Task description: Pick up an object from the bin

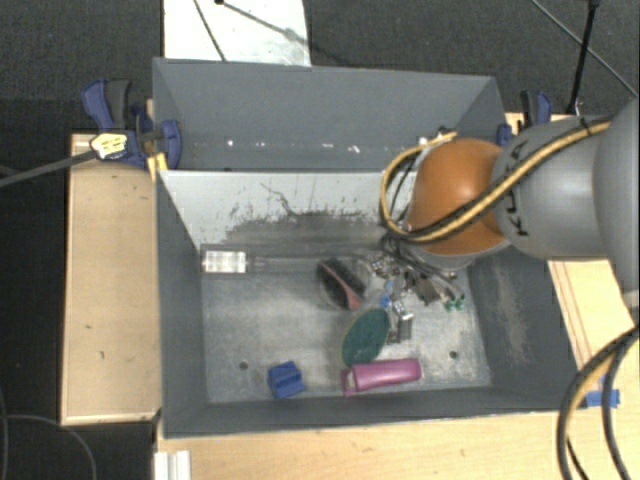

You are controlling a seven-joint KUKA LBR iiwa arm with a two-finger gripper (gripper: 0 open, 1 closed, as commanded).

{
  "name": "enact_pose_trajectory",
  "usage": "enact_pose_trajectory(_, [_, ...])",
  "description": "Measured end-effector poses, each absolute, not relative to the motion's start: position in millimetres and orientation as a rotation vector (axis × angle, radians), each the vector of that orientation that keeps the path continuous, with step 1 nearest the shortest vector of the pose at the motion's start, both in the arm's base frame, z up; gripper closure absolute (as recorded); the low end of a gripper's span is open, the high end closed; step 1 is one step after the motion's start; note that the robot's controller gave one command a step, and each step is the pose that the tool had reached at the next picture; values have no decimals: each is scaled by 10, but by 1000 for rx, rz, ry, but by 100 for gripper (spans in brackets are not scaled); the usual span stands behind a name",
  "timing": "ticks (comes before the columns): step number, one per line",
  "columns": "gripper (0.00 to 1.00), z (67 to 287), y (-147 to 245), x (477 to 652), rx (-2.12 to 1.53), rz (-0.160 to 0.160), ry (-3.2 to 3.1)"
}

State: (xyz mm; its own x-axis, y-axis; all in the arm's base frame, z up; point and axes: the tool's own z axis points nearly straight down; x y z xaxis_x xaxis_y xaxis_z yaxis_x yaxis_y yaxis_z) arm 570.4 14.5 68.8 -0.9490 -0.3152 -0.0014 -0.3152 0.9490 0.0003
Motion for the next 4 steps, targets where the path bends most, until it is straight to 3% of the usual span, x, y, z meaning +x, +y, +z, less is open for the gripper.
enact_pose_trajectory(1, [0,1012,-26,5339,-1313,-1,2853])
enact_pose_trajectory(2, [0,1003,318,5354,-1396,1,2808])
enact_pose_trajectory(3, [0,706,508,5351,-1404,-1,2805])
enact_pose_trajectory(4, [0,708,510,5355,-1402,0,2805])
